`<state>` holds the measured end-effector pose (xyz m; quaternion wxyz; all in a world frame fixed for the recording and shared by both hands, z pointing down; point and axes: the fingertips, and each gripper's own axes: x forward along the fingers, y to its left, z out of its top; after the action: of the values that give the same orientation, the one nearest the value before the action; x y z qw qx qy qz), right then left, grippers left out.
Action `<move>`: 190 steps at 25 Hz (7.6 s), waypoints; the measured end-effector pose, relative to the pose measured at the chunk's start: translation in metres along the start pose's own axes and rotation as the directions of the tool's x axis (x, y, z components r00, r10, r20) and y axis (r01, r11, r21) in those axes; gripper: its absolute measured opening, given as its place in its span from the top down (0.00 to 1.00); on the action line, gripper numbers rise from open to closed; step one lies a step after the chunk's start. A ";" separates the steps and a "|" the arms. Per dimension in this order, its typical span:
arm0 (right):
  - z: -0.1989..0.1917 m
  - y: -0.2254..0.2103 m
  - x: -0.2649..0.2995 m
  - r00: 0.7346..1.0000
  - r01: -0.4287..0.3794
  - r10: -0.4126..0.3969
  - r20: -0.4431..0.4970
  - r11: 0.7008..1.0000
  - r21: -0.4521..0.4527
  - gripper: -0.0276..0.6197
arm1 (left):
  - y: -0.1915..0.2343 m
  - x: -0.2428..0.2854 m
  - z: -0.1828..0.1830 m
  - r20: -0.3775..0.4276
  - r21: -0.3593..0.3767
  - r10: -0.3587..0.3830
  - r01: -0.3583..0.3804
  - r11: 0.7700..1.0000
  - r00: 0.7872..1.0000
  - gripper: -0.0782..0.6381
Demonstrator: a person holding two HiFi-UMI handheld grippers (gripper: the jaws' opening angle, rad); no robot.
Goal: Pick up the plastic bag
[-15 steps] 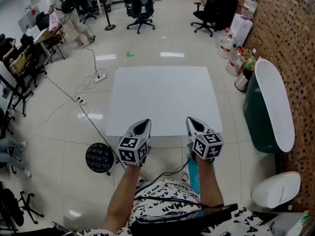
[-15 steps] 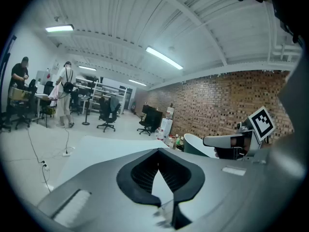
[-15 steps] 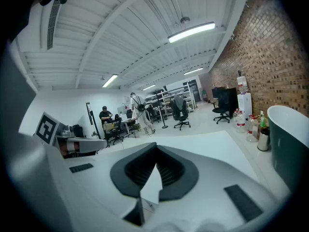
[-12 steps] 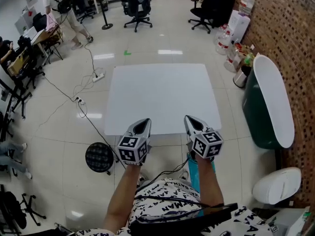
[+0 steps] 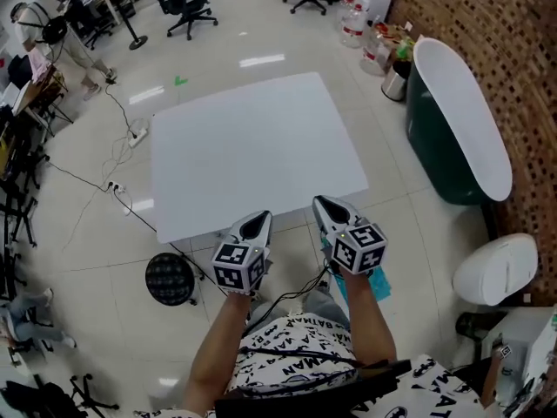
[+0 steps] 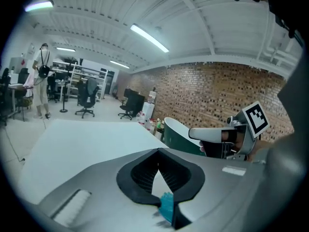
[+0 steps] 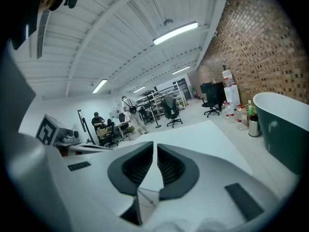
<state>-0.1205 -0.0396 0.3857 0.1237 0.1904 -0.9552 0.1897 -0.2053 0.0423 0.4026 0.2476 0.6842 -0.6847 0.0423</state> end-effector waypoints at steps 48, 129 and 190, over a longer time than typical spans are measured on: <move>-0.746 -0.351 0.048 0.710 0.567 -0.254 -0.656 0.759 0.319 0.45 | -0.025 0.364 -0.636 -0.780 0.045 -0.172 0.328 0.944 0.602 0.91; 0.115 -0.115 -0.099 0.942 0.288 -0.245 0.229 0.941 -0.178 0.95 | 0.033 -0.041 0.038 0.142 -0.061 0.292 -0.286 0.956 0.946 0.91; 0.248 -0.115 0.101 0.997 0.028 0.016 0.075 0.840 -0.543 0.95 | 0.082 -0.022 0.026 0.062 -0.136 0.366 -0.356 0.925 0.928 0.90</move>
<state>-0.2041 -0.2715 0.2307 0.1365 0.1576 -0.9733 -0.0964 -0.2920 0.0568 0.3943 0.2474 0.5311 -0.8103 0.0157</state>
